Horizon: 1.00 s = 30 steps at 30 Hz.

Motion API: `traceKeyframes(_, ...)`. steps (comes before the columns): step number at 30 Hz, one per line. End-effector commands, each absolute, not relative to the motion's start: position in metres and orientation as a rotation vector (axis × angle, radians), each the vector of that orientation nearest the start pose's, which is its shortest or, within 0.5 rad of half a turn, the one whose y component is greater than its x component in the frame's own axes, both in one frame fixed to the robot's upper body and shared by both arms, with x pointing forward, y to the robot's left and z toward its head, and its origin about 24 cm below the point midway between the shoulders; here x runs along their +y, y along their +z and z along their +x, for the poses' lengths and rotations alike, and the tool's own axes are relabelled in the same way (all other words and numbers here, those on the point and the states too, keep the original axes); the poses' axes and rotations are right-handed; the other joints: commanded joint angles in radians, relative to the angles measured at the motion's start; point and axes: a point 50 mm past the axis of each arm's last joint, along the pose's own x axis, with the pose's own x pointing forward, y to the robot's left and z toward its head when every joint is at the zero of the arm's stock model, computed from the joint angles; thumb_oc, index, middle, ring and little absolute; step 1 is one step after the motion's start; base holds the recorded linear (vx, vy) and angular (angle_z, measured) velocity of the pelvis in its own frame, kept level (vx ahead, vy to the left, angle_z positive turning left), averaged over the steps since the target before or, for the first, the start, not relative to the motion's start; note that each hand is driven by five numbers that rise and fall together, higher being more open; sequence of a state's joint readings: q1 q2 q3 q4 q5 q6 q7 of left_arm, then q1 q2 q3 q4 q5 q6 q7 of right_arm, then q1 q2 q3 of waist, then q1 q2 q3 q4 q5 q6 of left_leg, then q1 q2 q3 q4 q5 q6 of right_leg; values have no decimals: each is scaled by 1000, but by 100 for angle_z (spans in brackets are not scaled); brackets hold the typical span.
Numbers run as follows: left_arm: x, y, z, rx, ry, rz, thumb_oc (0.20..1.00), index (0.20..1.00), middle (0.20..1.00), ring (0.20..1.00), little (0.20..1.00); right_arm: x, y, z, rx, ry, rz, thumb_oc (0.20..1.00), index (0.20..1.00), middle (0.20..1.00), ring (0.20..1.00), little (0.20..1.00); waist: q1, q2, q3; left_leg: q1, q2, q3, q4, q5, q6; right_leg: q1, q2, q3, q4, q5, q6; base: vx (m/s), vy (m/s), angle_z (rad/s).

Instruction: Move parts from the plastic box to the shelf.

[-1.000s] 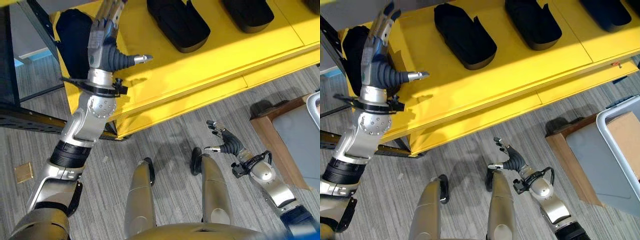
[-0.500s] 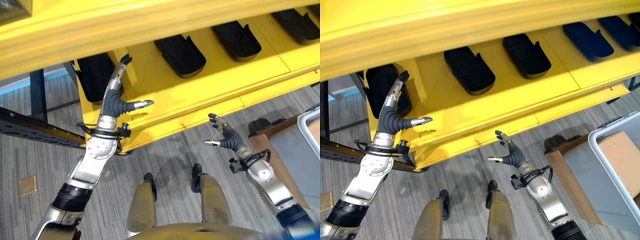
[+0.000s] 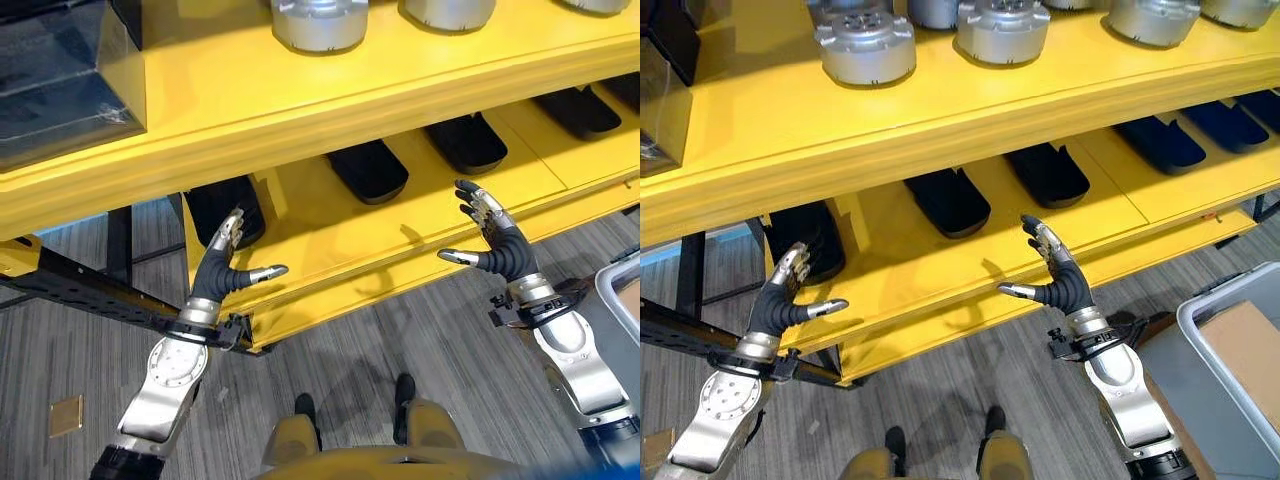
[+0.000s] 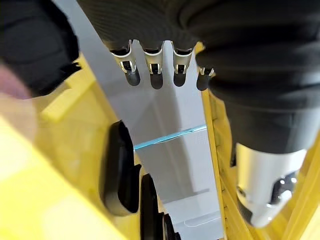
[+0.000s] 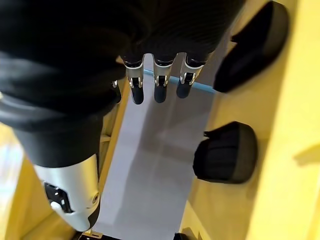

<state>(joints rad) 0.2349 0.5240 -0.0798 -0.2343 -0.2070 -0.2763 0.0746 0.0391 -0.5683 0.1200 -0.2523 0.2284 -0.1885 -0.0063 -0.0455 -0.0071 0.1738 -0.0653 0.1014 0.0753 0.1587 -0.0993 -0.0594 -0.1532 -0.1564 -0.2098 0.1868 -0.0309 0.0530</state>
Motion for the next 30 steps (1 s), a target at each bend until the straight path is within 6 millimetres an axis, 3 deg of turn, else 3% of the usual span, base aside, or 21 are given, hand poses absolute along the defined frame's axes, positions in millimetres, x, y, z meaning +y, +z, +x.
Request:
traceKeyframes(1, 208, 109, 204, -366, -155, 254, 1000, 1000, 1000, 1000, 1000, -187, 147, 239, -522, 225, -352, 1000, 1000, 1000, 1000, 1000, 1, -30, -31, -52, -38, -12, -12, 53, 46, 46, 5, 18, -25, -20, 53, 0, 0, 0)
traceKeyframes(13, 193, 93, 206, -289, -208, 113, 1000, 1000, 1000, 1000, 1000, -177, 148, 293, -492, 180, -516, 1000, 1000, 1000, 1000, 1000, 40, -27, -63, -10, -41, -15, -31, 49, 46, 88, 1, 15, -41, -27, 52, 39, -17, 1)
traceKeyframes(16, 187, 93, 209, -288, -258, 104, 1000, 1000, 1000, 1000, 1000, -169, 152, 324, -466, 178, -625, 1000, 1000, 1000, 1000, 1000, 63, -18, -31, -28, -44, -18, -15, 51, 43, 68, -3, 15, -23, -27, 48, -43, -18, 6)
traceKeyframes(21, 182, 97, 213, -303, -287, 101, 1000, 1000, 1000, 1000, 1000, -163, 161, 349, -455, 176, -765, 1000, 1000, 1000, 1000, 1000, 77, 3, 15, -75, -50, -19, 6, 59, 43, 13, -9, 19, 10, -21, 45, -95, 9, 3)
traceKeyframes(29, 178, 105, 219, -339, -303, 94, 1000, 1000, 1000, 1000, 1000, -170, 182, 371, -454, 122, -925, 1000, 1000, 1000, 1000, 1000, 82, 21, 74, -148, -56, -17, 66, 55, 45, -64, -19, 30, 78, -26, 39, -84, 8, 3)
traceKeyframes(30, 178, 108, 221, -352, -306, 101, 1000, 1000, 1000, 1000, 1000, -174, 194, 374, -477, 94, -963, 1000, 1000, 1000, 1000, 1000, 83, 26, 95, -174, -57, -14, 96, 49, 46, -89, -24, 33, 105, -28, 38, -94, 11, -1)
